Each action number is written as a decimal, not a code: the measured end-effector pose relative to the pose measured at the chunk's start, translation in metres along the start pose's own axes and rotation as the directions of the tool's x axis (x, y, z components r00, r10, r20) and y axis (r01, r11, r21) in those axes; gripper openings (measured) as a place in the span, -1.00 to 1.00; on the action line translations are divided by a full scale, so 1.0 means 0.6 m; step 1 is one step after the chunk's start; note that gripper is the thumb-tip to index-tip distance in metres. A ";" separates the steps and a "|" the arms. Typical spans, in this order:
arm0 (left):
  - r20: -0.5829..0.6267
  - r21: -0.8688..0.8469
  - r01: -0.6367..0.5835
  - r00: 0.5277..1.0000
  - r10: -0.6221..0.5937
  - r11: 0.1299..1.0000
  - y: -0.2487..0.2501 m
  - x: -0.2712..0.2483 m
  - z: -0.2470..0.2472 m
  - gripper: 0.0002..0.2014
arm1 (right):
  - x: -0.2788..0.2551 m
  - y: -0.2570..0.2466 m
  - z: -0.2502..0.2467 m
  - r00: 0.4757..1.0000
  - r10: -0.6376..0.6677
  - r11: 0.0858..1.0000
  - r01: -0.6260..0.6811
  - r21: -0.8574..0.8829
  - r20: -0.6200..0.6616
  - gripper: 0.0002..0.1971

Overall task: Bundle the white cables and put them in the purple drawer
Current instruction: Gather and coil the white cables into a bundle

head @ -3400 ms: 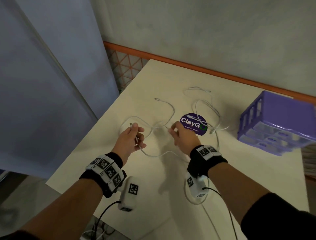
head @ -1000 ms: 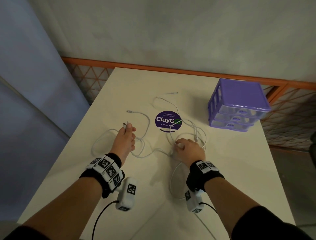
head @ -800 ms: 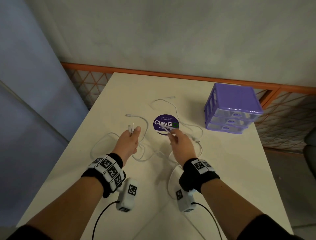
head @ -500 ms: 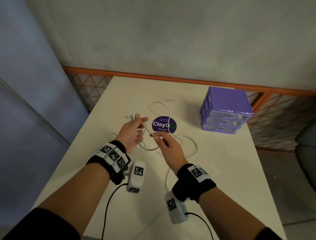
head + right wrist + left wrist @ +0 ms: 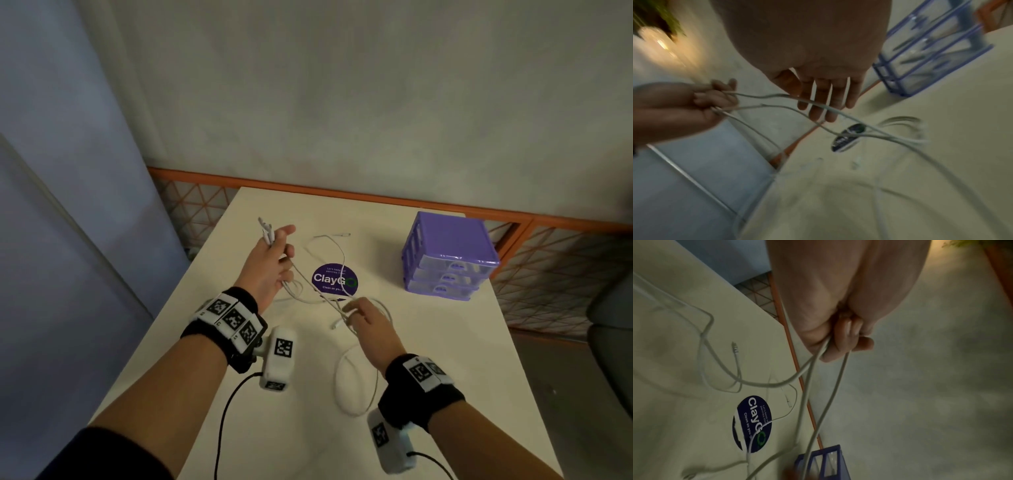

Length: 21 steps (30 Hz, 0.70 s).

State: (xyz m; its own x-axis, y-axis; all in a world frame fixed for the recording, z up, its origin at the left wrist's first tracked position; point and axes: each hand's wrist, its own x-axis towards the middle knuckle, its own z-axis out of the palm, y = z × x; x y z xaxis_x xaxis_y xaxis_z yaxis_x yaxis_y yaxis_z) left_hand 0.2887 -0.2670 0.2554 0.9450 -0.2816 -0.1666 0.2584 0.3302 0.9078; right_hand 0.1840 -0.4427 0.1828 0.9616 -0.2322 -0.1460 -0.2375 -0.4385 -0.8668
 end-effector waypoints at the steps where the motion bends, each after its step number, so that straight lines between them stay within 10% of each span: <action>1: 0.023 0.027 -0.011 1.000 0.010 1.000 -0.004 -0.003 0.006 -0.73 | 0.001 -0.021 0.007 0.999 -0.036 0.996 0.036 0.087 0.004 -0.76; 16: 0.018 0.034 -0.020 1.000 0.020 0.999 0.004 -0.008 0.024 -0.69 | 0.028 -0.070 0.052 0.890 -0.414 0.880 0.338 -0.333 -0.190 -0.76; 21: -0.038 0.044 -0.012 0.999 0.013 0.999 0.007 0.001 0.034 -0.68 | 0.025 -0.093 0.057 0.947 -0.317 0.940 0.321 0.116 -0.054 -0.82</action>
State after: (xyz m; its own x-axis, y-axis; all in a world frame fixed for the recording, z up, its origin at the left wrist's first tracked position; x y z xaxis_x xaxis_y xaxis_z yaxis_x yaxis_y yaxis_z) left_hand 0.2865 -0.2843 0.2672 0.9552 -0.2431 -0.1687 0.2382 0.2932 0.9259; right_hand 0.2163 -0.3921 0.2127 0.9785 -0.1274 0.1620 0.1016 -0.3860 -0.9169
